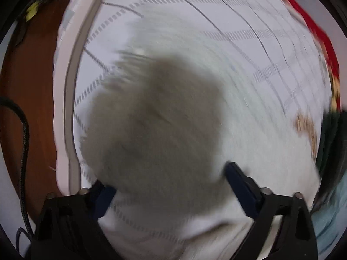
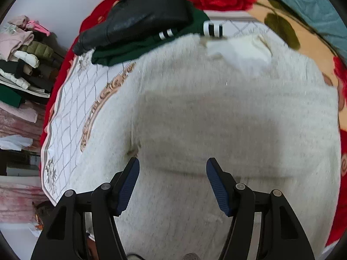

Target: Fold large clothes

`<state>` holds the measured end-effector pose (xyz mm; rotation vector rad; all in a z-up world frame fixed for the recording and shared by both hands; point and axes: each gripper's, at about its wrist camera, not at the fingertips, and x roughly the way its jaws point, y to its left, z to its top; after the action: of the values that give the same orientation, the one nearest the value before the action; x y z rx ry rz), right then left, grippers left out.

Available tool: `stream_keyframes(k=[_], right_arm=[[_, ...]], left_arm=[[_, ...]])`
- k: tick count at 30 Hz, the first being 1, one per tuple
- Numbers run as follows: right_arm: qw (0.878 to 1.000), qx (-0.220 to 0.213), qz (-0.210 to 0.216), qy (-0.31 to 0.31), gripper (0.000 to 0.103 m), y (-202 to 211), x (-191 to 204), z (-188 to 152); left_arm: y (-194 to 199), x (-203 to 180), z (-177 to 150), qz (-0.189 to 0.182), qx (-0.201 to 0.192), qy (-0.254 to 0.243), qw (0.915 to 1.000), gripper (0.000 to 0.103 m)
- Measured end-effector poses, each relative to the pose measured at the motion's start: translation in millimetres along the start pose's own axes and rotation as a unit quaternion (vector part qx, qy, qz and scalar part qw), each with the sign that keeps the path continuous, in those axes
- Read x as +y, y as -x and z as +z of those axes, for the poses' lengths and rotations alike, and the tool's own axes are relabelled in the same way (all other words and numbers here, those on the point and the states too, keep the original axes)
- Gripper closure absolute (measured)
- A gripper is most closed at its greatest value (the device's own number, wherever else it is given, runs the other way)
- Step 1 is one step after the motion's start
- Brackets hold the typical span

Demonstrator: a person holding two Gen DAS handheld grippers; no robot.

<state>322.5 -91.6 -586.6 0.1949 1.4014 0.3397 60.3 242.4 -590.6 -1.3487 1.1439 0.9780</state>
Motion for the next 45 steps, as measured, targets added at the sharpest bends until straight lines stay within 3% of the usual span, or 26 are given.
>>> stream_keyframes(k=[2,4,9,12,15,19,20,22,23,27,29,30,31,32,33,36,42,44,45], right_arm=[[1.000,0.009,-0.002,0.001,0.037,-7,3,-3],[1.000,0.009,0.000,0.002,0.037,-11,7,-5],[1.000,-0.003,0.002,-0.003,0.037,-15,18,-6],[1.000,-0.012,0.001,-0.011,0.037,-16,23,-3],[1.000,-0.019,-0.002,-0.019,0.037,-17,26,1],[0.999,-0.021,-0.001,-0.024,0.037,-19,29,2],[0.999,-0.021,0.000,-0.026,0.037,-20,30,2],[0.999,-0.017,0.005,-0.032,0.037,-23,29,2],[0.999,-0.015,0.005,-0.034,0.037,-25,29,1],[0.999,-0.009,-0.003,-0.050,0.037,-36,24,1],[0.998,-0.011,-0.032,-0.052,0.037,-39,23,2],[0.995,-0.010,-0.094,-0.042,0.036,-42,24,3],[0.987,-0.005,-0.159,-0.032,0.026,-46,25,3],[0.979,-0.001,-0.204,-0.025,0.016,-50,24,4],[0.975,0.002,-0.223,-0.023,0.016,-52,23,5],[0.965,0.003,-0.261,-0.012,0.016,-60,20,7],[0.970,0.012,-0.241,-0.022,0.016,-70,3,9],[0.974,0.010,-0.225,-0.030,0.016,-65,-7,10],[0.976,0.006,-0.217,-0.035,0.016,-60,-13,10]], left_arm=[[10,-4,13,0.007,-0.037,0.012,0.9992,0.042],[22,-19,25,0.005,-0.068,-0.019,0.9975,0.082],[56,-72,62,-0.016,-0.136,-0.118,0.9836,0.086],[61,-95,93,-0.046,-0.168,-0.134,0.9756,0.086],[42,-106,114,-0.081,-0.153,-0.137,0.9753,0.082],[1,-105,134,-0.137,-0.077,-0.118,0.9805,0.075],[-3,-100,132,-0.155,-0.062,-0.107,0.9801,0.071],[-12,-89,129,-0.200,-0.038,-0.078,0.9760,0.054],[-16,-85,128,-0.218,-0.032,-0.066,0.9732,0.051],[-14,-97,120,-0.210,-0.050,-0.067,0.9741,0.049],[-9,-113,118,-0.187,-0.078,-0.087,0.9753,0.052],[-5,-122,117,-0.168,-0.098,-0.102,0.9755,0.054],[1,-134,113,-0.153,-0.124,-0.124,0.9727,0.076],[9,-146,106,-0.125,-0.145,-0.154,0.9692,0.089],[15,-153,101,-0.106,-0.158,-0.181,0.9650,0.095],[43,-181,73,-0.066,-0.202,-0.256,0.9429,0.097],[101,-220,-8,-0.015,-0.252,-0.391,0.8853,0.097],[112,-234,-31,-0.020,-0.251,-0.419,0.8721,0.097],[119,-242,-54,-0.018,-0.252,-0.440,0.8617,0.098]])
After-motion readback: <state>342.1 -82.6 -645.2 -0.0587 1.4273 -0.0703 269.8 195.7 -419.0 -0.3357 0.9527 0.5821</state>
